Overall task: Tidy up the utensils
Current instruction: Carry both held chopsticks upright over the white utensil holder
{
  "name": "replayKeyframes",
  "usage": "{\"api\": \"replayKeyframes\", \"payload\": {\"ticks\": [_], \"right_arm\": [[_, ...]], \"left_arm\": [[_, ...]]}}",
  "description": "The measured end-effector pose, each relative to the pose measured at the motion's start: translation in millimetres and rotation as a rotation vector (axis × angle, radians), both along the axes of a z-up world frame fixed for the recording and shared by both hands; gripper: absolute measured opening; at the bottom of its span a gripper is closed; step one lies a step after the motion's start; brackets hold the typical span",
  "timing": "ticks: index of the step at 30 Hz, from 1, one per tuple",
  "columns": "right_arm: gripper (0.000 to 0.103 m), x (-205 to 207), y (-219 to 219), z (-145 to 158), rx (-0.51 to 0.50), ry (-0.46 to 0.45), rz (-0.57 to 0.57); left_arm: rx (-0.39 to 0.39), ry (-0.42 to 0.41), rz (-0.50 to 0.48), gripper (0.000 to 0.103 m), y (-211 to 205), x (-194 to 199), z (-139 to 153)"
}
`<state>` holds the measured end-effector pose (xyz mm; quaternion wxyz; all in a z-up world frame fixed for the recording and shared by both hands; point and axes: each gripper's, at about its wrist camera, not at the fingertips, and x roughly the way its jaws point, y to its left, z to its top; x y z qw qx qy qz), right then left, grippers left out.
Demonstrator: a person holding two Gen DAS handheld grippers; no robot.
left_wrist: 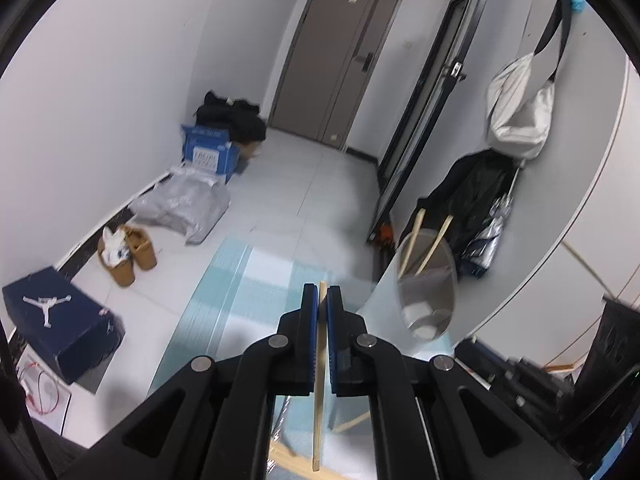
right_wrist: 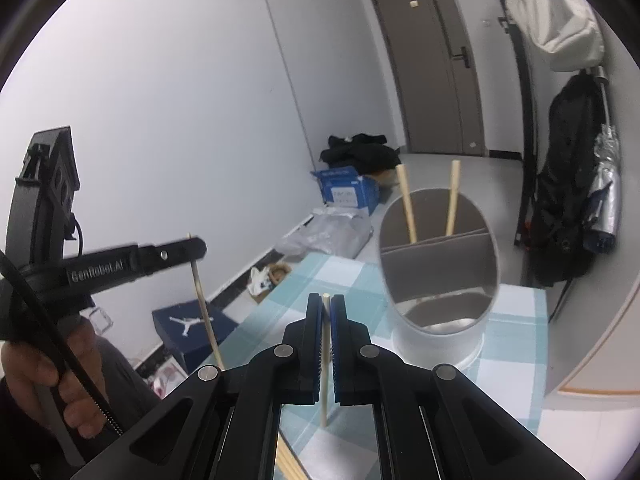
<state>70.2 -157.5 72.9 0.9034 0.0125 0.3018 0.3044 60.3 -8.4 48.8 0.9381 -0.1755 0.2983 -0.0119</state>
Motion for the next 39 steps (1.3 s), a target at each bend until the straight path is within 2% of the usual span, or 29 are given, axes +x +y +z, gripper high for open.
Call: {"api": "replayKeyframes", "payload": {"ticks": [10,15,21,27,33,39], "right_arm": [[0.003,11.9,-39.8,32.9,0.084,0.002,-0.077],[0.003,24.3,-54.8,60.7,0.086,-0.03,-0.102],[0.003,46.3,-69.2,101.6,0.089,-0.084,-0.13],[0.003,78.6,-77.0,128.7,0.086,-0.126,-0.159],[0.003,111.4,-83.5,138.6,0.11,-0.137,-0.19],[0.003,140.7,-79.3,131.8,0.082,-0.126,-0.194]], "left_arm": [[-0.029,-0.176,-0.028,0.001,-19.0,14.0,56.5],[-0.002,-0.25,-0.028,0.001,-29.0,30.1,71.4],[-0.018,-0.293,-0.029,0.001,-32.4,49.5,80.9],[0.033,-0.36,-0.073,0.001,-48.4,70.3,85.2],[0.04,-0.357,-0.118,0.001,-55.5,93.8,79.7],[0.075,-0.34,-0.165,0.001,-62.8,109.3,66.6]]}}
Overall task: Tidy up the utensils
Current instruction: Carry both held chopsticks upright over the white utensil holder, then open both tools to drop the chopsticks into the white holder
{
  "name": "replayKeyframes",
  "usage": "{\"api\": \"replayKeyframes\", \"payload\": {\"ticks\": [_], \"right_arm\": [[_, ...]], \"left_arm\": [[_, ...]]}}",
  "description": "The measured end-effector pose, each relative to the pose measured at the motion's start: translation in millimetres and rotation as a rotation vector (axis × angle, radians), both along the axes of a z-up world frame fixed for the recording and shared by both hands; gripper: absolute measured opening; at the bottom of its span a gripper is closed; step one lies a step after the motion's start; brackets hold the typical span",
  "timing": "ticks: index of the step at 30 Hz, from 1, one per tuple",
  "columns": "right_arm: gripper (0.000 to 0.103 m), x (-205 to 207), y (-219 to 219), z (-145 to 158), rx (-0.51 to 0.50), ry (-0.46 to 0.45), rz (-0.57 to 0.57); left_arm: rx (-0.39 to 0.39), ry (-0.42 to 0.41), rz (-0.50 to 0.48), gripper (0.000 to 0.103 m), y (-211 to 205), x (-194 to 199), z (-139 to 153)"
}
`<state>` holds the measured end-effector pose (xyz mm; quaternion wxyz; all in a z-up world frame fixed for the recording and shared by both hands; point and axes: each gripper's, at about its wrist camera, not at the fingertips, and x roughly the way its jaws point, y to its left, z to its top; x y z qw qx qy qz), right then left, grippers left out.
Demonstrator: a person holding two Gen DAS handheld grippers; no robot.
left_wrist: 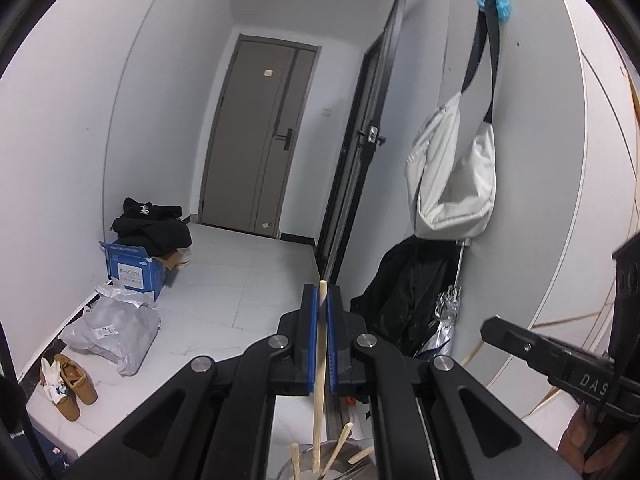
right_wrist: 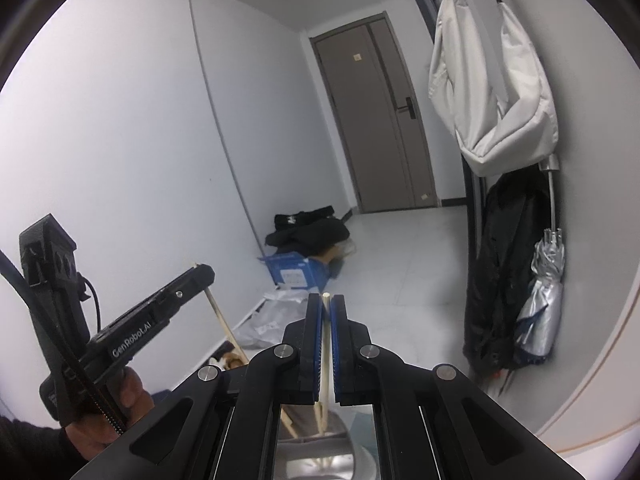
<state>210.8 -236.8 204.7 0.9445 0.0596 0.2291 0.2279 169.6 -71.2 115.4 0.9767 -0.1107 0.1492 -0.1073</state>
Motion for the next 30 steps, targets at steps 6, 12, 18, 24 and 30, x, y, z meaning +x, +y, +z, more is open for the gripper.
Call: {"api": "replayKeyframes", "payload": {"ticks": [6,12,18,24,30], "right_arm": [[0.003,11.0,4.6,-13.0,-0.024,0.025,0.01],[0.003,18.2,6.2,-28.0,-0.033,0.058,0.028],[0.004,17.7,13.4,-43.3,-0.055,0.089,0.053],[0.004,19.8,20.1,-63.2,-0.063,0.139,0.081],[0.006,21.0,29.2,-84.3,-0.076,0.189,0.089]], "left_arm": [[0.041,0.024,-0.031,0.001,-10.2,10.4,-8.5],[0.071,0.047,-0.046,0.001,-15.8,15.8,-14.9],[0.11,0.107,-0.09,0.001,-21.1,24.1,-22.4],[0.096,0.202,-0.16,0.001,-18.9,30.3,-27.2],[0.095,0.291,-0.173,0.004,-16.9,34.3,-31.3]]}}
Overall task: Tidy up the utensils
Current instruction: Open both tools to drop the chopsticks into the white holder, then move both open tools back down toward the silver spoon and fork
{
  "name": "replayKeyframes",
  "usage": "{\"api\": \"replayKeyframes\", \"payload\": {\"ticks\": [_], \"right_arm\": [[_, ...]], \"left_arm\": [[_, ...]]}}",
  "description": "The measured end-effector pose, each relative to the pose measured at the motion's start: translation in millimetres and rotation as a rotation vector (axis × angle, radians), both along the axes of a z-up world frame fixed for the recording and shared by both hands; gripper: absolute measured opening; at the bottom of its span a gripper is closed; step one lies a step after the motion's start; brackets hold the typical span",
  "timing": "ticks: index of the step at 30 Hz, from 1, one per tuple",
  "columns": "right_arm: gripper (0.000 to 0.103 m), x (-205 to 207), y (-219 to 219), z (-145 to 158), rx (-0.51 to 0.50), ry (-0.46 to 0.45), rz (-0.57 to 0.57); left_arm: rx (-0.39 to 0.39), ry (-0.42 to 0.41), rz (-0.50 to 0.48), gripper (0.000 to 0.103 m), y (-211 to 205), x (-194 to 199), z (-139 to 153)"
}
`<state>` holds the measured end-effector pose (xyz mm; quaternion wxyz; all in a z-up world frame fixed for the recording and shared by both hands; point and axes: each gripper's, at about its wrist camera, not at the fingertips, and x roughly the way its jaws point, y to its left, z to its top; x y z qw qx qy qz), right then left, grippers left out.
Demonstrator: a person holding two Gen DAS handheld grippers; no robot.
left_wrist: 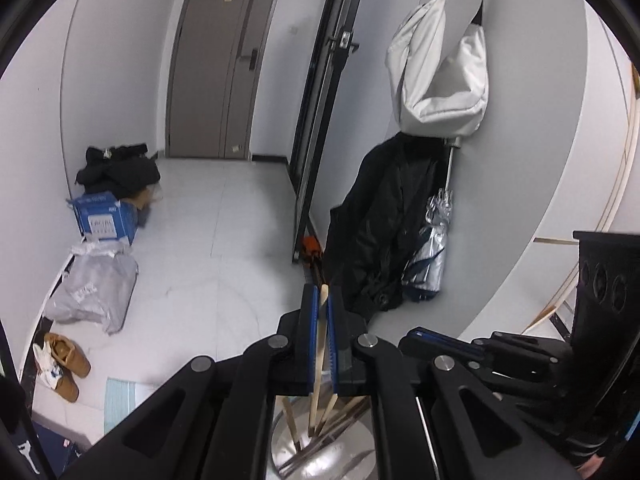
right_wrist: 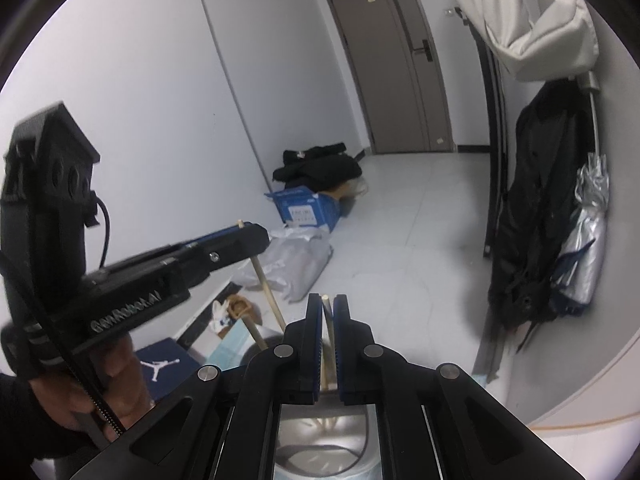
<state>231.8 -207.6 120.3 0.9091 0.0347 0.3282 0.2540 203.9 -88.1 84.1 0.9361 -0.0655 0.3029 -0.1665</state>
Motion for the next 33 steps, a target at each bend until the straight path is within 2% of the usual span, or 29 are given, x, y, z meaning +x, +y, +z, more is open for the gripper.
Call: {"api": "replayKeyframes", "payload": {"ticks": [5,7,9,12,18,28,31,33], "right_arm": [[0.007,-5.0,-3.3,-2.5,0.003,0.01,-0.012],[0.012,-8.1,-8.3,0.5,0.01,0.007,-0.034],[0.017,-13.1,-13.8,4.2,0.02,0.001,-0.052],[0.031,-22.9,-18.3,11.1,0.023,-0.015,-0.081],[0.049,-52.5,-16.1,23.9,0.038,-0.068,-0.117],[0.07,-107.1,-5.9,32.9,0.053,-0.146,-0.137],[0.073,-121.4,-2.7,32.7,0.056,-0.164,-0.134],[0.075,-129.5,-0.3,30.8,0.059,-0.17,-0.132]], "left_arm": [[-0.022,0.046,0.029,0.016,10.2,-2.9,0.9],[-0.023,0.046,0.039,0.019,13.8,-5.0,4.0],[-0.02,0.048,0.056,0.036,17.2,-9.6,8.2],[-0.027,0.031,0.091,0.058,22.8,-20.5,16.2],[0.007,-0.007,0.161,0.083,29.4,-48.5,32.8],[0.025,-0.02,0.245,0.087,41.2,-91.4,36.6],[0.04,-0.026,0.259,0.088,42.2,-102.6,35.1],[0.04,-0.033,0.269,0.093,43.0,-110.4,32.4]]}}
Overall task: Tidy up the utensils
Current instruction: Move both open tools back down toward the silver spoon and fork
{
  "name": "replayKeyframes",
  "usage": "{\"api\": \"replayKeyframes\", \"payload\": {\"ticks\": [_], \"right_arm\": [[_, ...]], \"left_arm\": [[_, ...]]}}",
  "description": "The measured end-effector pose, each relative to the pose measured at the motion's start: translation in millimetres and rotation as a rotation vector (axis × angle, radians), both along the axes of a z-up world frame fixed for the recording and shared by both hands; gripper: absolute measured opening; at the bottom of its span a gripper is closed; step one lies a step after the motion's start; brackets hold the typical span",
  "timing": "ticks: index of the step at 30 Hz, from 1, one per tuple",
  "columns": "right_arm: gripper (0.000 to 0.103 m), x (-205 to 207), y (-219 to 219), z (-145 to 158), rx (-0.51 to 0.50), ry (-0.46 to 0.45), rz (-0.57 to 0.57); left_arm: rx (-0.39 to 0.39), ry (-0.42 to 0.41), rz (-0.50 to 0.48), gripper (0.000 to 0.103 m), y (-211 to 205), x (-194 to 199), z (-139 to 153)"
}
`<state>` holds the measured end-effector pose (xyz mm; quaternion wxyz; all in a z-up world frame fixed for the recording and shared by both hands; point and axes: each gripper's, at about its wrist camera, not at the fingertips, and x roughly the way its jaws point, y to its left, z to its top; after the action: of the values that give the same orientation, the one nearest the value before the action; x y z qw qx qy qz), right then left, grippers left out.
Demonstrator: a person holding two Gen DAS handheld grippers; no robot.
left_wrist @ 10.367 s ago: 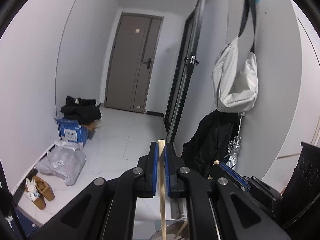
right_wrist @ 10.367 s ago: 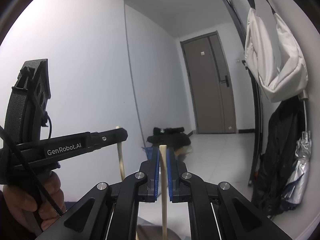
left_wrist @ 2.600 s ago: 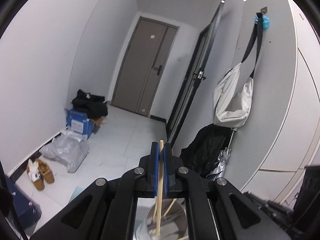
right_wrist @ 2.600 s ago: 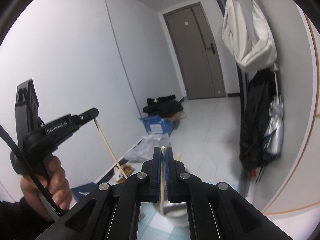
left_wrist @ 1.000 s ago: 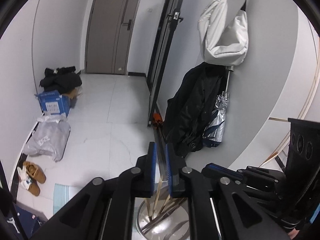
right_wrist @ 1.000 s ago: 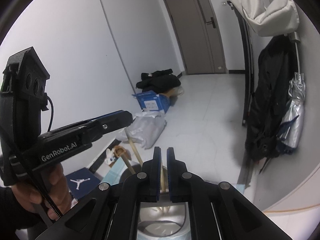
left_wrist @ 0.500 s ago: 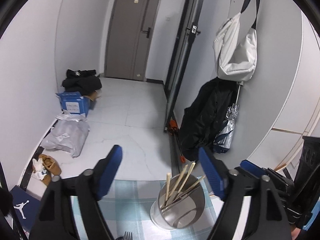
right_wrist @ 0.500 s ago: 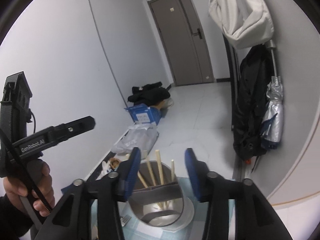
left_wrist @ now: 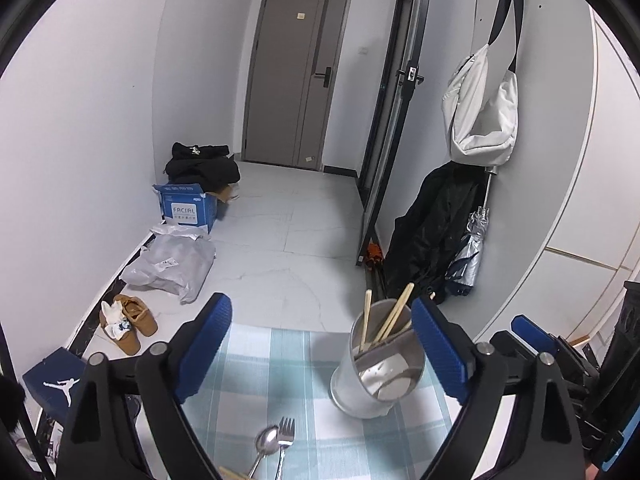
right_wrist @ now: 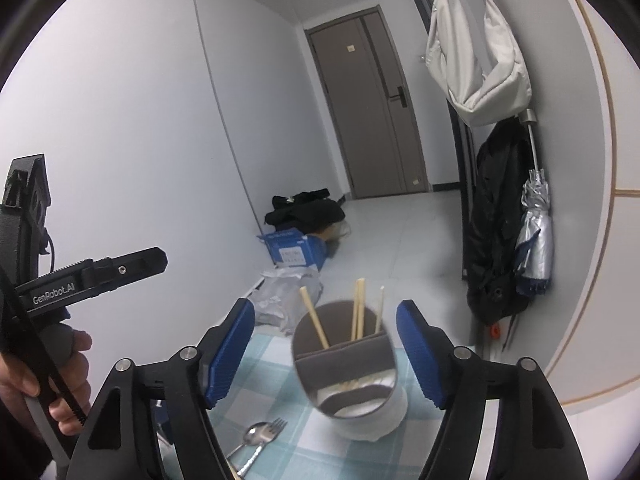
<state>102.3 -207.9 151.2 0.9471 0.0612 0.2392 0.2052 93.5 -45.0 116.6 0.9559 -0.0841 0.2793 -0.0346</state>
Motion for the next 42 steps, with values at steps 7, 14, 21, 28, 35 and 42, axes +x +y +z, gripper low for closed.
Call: {"api": "replayKeyframes", "payload": {"ticks": [7,14,21,28,35,42], "right_arm": [[0.083,-25.8,7.2,-13.4,-0.005,-0.022,0.004],[0.087,-43.8,15.4,-33.8,-0.023,-0.009,0.016],[0.091,-54.6,24.7,-54.2,-0.054,0.011,0.039],[0.092,-60.5,42.9,-79.5,-0.128,0.049,0.082],[0.092,-54.1,58.5,-118.0,-0.176,0.168,0.101],[0.092,-36.3,74.4,-147.0,-0.196,0.289,0.114]], "left_arm": [[0.01,-0.035,0.051,0.1,7.5,-25.2,-9.7],[0.011,-0.043,0.105,0.102,17.3,-41.6,-26.4],[-0.007,-0.014,0.145,0.102,29.8,-53.2,-49.9],[-0.046,0.056,0.2,0.102,47.9,-60.5,-84.5],[-0.125,0.194,0.214,0.102,69.0,-56.8,-129.5],[-0.21,0.31,0.232,0.102,88.9,-48.9,-147.3]]}}
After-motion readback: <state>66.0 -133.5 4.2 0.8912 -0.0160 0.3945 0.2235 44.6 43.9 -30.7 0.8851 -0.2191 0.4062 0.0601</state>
